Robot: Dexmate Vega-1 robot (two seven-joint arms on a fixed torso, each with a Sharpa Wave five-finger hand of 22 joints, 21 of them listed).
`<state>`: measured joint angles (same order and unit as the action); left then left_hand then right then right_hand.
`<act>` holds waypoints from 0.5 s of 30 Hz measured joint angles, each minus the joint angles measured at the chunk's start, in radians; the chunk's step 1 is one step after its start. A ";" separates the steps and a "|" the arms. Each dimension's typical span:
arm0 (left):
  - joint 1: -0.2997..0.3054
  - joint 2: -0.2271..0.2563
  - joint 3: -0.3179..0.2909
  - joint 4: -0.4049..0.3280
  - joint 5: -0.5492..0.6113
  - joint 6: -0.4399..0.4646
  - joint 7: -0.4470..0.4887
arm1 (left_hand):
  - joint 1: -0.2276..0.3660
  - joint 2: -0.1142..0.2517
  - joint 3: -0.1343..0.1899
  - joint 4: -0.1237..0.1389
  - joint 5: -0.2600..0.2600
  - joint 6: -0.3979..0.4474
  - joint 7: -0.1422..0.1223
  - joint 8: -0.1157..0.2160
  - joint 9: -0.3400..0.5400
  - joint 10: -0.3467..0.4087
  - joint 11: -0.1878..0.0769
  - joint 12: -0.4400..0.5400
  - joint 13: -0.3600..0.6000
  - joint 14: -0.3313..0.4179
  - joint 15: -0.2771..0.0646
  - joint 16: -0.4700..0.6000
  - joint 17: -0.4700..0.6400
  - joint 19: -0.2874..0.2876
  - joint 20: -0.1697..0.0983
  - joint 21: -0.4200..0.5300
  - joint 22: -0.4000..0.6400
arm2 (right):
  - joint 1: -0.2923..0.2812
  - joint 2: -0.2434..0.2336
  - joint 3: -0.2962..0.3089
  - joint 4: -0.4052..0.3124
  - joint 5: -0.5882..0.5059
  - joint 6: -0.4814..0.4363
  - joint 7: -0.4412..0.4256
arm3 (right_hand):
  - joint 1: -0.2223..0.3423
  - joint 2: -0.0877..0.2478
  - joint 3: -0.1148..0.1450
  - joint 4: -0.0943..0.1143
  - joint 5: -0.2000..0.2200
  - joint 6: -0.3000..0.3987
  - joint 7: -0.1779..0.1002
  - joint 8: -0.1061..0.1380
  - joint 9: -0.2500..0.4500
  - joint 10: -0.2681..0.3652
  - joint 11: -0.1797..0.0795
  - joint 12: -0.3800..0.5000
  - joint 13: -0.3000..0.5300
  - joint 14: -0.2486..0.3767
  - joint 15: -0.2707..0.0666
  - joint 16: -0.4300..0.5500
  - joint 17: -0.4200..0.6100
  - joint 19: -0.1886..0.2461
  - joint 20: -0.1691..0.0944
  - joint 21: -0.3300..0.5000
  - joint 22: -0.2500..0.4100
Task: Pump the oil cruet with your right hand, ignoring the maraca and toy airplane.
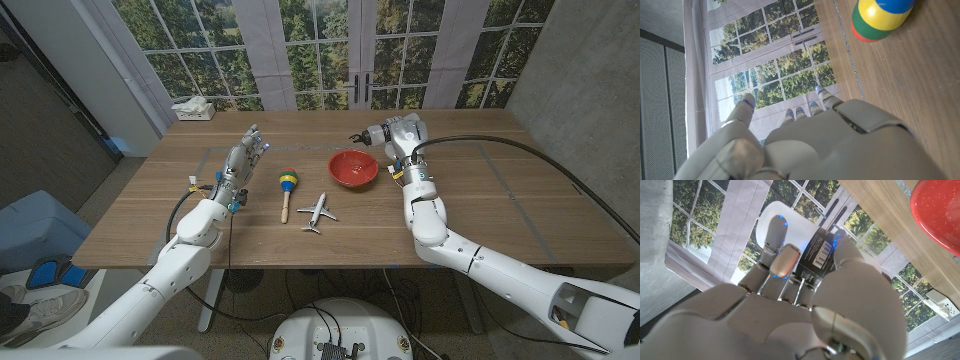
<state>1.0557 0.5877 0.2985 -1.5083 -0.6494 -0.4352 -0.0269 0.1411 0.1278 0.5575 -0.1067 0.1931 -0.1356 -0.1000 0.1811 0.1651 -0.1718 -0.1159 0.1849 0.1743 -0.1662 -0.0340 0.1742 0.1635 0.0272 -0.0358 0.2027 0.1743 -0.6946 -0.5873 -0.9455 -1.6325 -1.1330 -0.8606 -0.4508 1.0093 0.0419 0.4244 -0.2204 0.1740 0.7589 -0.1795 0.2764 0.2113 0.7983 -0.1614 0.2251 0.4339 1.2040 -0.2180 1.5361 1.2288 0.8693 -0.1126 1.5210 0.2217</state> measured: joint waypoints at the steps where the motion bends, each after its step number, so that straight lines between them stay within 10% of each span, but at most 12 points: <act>1: 0.001 0.000 0.000 -0.001 0.000 0.000 0.000 | 0.000 0.000 0.000 0.000 0.000 0.000 0.000 0.000 0.000 0.000 0.000 0.000 0.000 0.000 0.000 0.000 0.000 0.000 0.000 0.000 0.000 | 0.000 0.000 0.000 0.000 -0.010 -0.005 0.006 | 0.000 0.000 0.000 0.000 0.000 -0.002 -0.002 0.000 0.000 -0.001 -0.001 -0.001 0.000 0.000 0.000 0.000 0.000 0.000 0.000 0.000 -0.002; 15: 0.002 -0.006 -0.001 0.007 -0.001 -0.008 -0.001 | 0.000 0.000 0.000 0.000 0.000 0.002 0.002 0.000 0.000 0.000 0.000 0.000 0.000 0.000 0.000 0.000 0.002 0.000 0.000 0.000 0.000 | 0.010 0.006 -0.012 0.013 -0.069 -0.011 0.071 | 0.000 0.000 0.008 -0.008 0.007 0.030 -0.002 -0.004 0.010 0.020 -0.004 0.000 0.023 -0.018 0.004 -0.009 -0.002 -0.033 0.012 0.021 0.020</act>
<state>1.0580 0.5812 0.2975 -1.5017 -0.6501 -0.4436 -0.0276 0.1411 0.1278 0.5575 -0.1067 0.1932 -0.1336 -0.0979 0.1811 0.1651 -0.1719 -0.1159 0.1849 0.1743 -0.1662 -0.0340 0.1742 0.1652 0.0272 -0.0358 0.2027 0.1743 -0.6843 -0.5813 -0.9580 -1.6192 -1.2017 -0.8716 -0.3799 1.0092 0.0420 0.4328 -0.2287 0.1815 0.7890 -0.1819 0.2725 0.2212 0.8185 -0.1659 0.2249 0.4565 1.1857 -0.2141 1.5273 1.2266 0.8363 -0.1010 1.5417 0.2413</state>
